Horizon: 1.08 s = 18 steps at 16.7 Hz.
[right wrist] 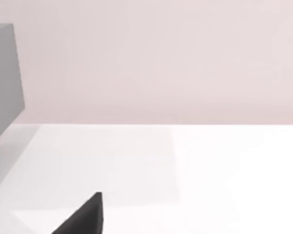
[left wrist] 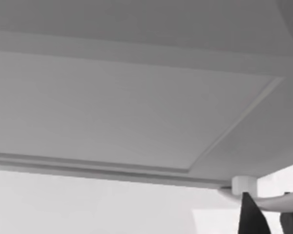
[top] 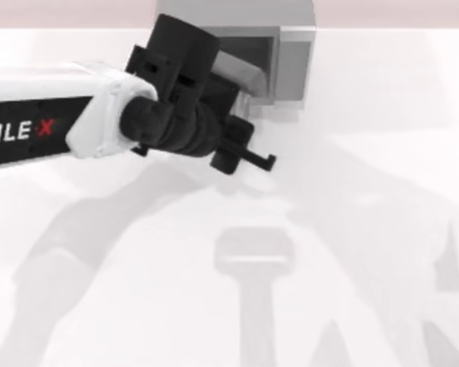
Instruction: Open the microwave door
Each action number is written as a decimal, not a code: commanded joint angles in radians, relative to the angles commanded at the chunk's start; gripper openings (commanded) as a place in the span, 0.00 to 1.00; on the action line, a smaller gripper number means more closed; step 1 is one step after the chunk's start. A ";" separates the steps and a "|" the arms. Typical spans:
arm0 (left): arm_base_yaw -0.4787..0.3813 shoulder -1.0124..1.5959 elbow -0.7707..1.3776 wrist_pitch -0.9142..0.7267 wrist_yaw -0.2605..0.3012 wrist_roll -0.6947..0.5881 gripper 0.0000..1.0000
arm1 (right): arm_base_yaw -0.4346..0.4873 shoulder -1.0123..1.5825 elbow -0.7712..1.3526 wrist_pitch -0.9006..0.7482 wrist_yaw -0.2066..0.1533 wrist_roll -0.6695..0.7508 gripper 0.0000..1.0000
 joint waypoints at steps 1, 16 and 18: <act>0.000 0.000 0.000 0.000 0.000 0.000 0.00 | 0.000 0.000 0.000 0.000 0.000 0.000 1.00; 0.019 -0.018 -0.023 0.000 0.040 0.047 0.00 | 0.000 0.000 0.000 0.000 0.000 0.000 1.00; 0.019 -0.018 -0.023 0.000 0.040 0.047 0.00 | 0.000 0.000 0.000 0.000 0.000 0.000 1.00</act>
